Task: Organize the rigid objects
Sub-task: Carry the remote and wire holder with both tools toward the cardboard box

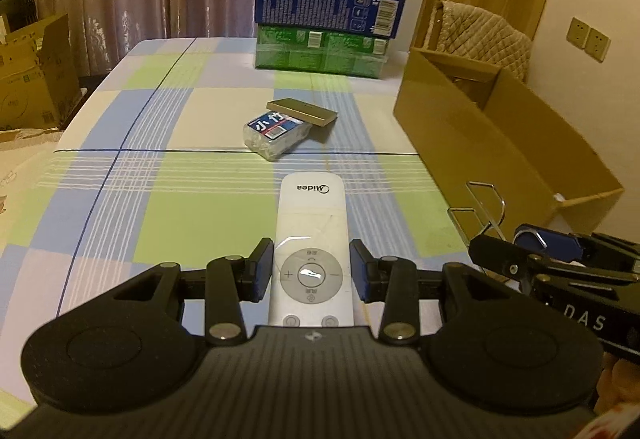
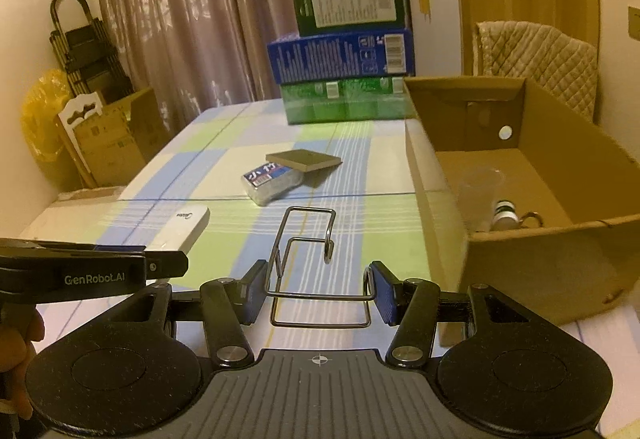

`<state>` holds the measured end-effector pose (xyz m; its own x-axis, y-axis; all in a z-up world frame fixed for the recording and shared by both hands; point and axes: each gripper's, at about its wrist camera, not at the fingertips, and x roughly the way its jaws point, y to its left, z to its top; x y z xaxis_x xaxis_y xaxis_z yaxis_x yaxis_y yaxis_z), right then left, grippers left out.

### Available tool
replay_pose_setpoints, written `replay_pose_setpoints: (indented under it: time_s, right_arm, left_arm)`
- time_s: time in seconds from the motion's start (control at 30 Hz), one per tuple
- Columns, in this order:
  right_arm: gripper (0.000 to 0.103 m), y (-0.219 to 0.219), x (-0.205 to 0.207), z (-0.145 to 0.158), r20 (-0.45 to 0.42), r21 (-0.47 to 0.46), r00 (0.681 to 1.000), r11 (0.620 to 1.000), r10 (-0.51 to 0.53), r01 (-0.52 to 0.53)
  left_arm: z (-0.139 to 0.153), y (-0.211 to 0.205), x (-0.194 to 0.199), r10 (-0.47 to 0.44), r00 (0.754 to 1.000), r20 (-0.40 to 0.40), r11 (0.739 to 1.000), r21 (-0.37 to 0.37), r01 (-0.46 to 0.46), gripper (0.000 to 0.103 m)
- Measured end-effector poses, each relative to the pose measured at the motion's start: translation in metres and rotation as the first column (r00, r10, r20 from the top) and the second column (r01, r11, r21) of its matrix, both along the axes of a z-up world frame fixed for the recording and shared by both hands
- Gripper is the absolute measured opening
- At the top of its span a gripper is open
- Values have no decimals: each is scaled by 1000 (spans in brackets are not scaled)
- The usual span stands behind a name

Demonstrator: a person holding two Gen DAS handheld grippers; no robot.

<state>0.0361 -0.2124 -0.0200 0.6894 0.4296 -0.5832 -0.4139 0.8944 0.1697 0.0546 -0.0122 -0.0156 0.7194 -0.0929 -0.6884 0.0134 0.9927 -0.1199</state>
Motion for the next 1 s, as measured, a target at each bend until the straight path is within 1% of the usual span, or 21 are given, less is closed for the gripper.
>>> replay_pose_setpoints:
  time_s: [0.2,0.33,0.83,1.0]
  right_arm:
    - [51,-8,-22,16,17,-3,1000,1000,0,0]
    - [51,-13,-33,20,22,-9,1000,1000,0,0]
    - [51,-22,-42,25,16,3,1000,1000,-11,11]
    - [51,-29,-43,25,12,5,1000,1000,-29,29]
  left_arm:
    - [9,-9,-22,-2,1000,-3,1000,-4,2,35]
    - [13,-12,-31,-2,1000,-2,1000,-9,2,35]
    - [20,-16,-40,-11,1000,11,1000,-25,11,35]
    - [22,-20,-41,-23,1000,12,999,-28,23,35]
